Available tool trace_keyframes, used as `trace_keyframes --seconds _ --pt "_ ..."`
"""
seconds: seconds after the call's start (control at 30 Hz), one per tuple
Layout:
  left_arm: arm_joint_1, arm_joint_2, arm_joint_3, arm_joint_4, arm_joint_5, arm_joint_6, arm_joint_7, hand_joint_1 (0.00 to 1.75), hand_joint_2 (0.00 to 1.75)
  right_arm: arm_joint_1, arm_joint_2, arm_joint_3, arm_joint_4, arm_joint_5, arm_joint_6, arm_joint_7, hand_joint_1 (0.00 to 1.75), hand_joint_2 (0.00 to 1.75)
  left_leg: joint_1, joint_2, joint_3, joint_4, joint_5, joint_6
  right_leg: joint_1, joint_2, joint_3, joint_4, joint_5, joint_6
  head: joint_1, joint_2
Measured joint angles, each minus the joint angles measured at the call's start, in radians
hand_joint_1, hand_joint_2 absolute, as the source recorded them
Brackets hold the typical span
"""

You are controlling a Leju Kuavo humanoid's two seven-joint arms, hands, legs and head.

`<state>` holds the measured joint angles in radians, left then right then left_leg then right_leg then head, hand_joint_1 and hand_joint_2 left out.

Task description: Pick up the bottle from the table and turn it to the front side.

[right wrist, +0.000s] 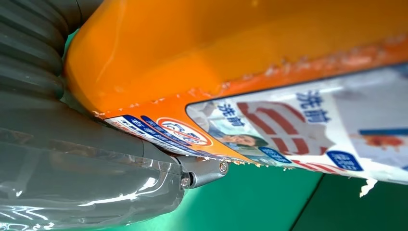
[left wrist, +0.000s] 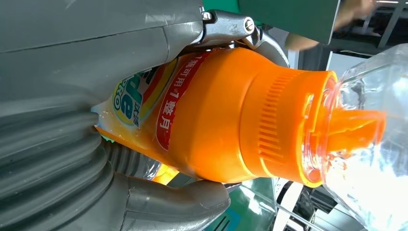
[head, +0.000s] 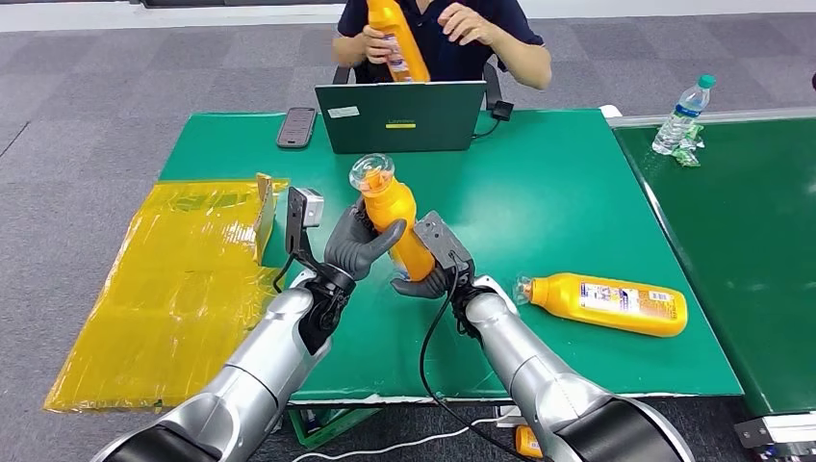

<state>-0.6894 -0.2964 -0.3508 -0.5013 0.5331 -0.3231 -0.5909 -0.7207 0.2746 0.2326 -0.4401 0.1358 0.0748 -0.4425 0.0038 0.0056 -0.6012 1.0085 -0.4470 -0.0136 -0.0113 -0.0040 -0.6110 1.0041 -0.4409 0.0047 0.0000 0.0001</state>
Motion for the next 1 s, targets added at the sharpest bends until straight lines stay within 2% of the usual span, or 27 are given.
trace_keyframes --seconds 0.17,0.27,0.3,0.4,0.67,0.93,1.0 --pt "-0.007 0.002 -0.012 0.012 0.003 0.0 0.0 1.75 1.75 0.0 0.0 -0.003 0.005 0.0 0.0 0.0 1.75 1.75 0.0 0.0 0.0 0.0 0.0 0.0 0.0 0.0 0.0 0.0 0.0 0.0 0.0 0.0" --pt "-0.01 0.002 -0.013 0.019 0.003 0.0 -0.003 1.75 1.75 0.0 0.001 -0.006 0.008 0.0 0.001 0.0 0.48 1.75 0.0 0.0 0.0 0.0 0.0 0.0 0.0 0.0 0.0 0.0 0.0 0.0 0.0 0.0" --pt "-0.01 0.002 -0.013 0.021 0.003 0.0 -0.005 1.75 1.75 0.0 0.002 -0.007 0.009 0.0 0.001 0.0 0.05 1.31 0.0 0.0 0.0 0.0 0.0 0.0 0.0 0.0 0.0 0.0 0.0 0.0 0.0 0.0" --pt "-0.01 0.002 -0.014 0.025 0.002 -0.005 -0.013 1.75 1.75 0.0 0.004 -0.009 0.012 0.0 0.002 0.002 0.0 0.0 0.0 0.0 0.0 0.0 0.0 0.0 0.0 0.0 0.0 0.0 0.0 0.0 0.0 0.0" --pt "-0.014 0.007 -0.014 0.03 -0.078 0.007 -0.06 1.75 1.75 -0.003 0.002 -0.021 0.015 -0.012 0.0 -0.012 0.0 0.0 0.0 0.0 0.0 0.0 0.0 0.0 0.0 0.0 0.0 0.0 0.0 0.0 0.0 0.0" --pt "-0.027 0.036 -0.015 -0.013 -0.292 0.104 -0.091 1.75 1.75 -0.001 -0.013 -0.041 0.015 -0.008 0.0 -0.024 0.0 0.0 0.0 0.0 0.0 0.0 0.0 0.0 0.0 0.0 0.0 0.0 0.0 0.0 -0.001 0.0" --pt "-0.027 0.041 -0.017 -0.024 -0.317 0.113 -0.092 1.75 1.75 -0.001 -0.015 -0.045 0.015 -0.004 0.002 -0.025 0.0 0.87 0.0 0.0 0.0 0.0 0.0 0.0 0.0 0.0 0.0 0.0 0.0 0.0 -0.001 0.0"
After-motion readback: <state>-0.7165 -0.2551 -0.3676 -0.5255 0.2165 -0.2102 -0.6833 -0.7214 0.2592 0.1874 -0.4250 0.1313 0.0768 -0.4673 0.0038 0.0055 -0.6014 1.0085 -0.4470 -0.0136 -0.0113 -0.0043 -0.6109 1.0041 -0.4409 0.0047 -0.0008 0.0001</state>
